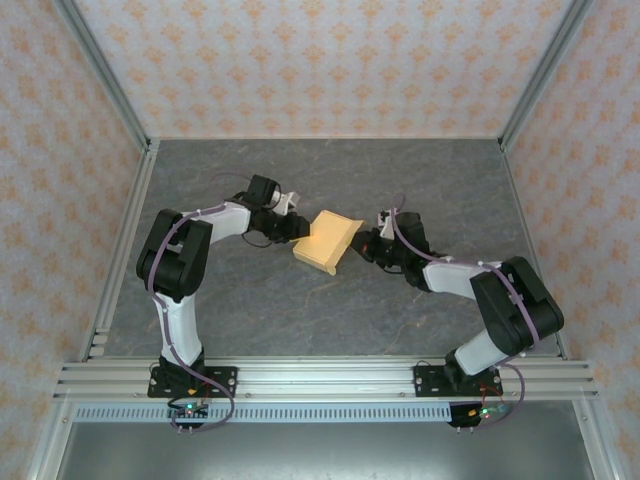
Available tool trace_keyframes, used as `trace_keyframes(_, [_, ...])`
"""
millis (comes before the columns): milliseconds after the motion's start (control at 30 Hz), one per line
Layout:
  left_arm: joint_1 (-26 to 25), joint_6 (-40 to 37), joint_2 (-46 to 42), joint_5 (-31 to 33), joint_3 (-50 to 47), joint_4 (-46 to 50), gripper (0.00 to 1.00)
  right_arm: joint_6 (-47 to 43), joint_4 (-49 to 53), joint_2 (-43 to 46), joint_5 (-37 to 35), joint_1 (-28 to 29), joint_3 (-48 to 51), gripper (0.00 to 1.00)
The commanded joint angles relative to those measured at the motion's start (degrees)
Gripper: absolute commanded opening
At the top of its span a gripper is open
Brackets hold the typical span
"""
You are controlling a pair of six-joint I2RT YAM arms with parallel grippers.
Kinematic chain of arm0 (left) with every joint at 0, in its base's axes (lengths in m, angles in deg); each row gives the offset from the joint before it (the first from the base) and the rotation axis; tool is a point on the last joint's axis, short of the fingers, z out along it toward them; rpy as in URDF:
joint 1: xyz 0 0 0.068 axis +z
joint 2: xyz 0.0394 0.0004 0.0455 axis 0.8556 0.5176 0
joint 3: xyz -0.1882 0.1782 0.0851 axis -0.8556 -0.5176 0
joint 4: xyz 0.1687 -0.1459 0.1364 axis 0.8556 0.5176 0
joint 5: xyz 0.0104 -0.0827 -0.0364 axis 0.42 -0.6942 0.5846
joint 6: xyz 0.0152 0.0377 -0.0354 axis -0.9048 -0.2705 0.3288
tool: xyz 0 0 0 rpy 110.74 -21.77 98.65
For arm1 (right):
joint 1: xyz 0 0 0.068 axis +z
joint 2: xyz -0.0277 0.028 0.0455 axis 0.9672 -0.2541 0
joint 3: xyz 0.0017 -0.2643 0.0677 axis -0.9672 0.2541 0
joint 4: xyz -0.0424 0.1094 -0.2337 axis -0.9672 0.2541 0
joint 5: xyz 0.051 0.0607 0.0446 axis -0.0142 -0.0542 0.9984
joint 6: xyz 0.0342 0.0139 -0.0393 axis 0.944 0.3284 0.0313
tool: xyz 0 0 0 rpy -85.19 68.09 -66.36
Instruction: Fold the paper box
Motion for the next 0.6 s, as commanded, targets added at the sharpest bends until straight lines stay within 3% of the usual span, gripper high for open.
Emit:
trace_keyframes(0, [0.05, 2.42, 1.88, 0.22, -2.51, 1.43, 0.25, -1.24, -2.4, 0.29, 0.49, 0.64, -3.48, 0.0])
trace_keyframes(567, [2.26, 7.63, 2.11, -2.98, -6.13, -4.49, 0.21, -1.68, 1.54, -0.23, -0.57, 2.18, -8.7, 0.0])
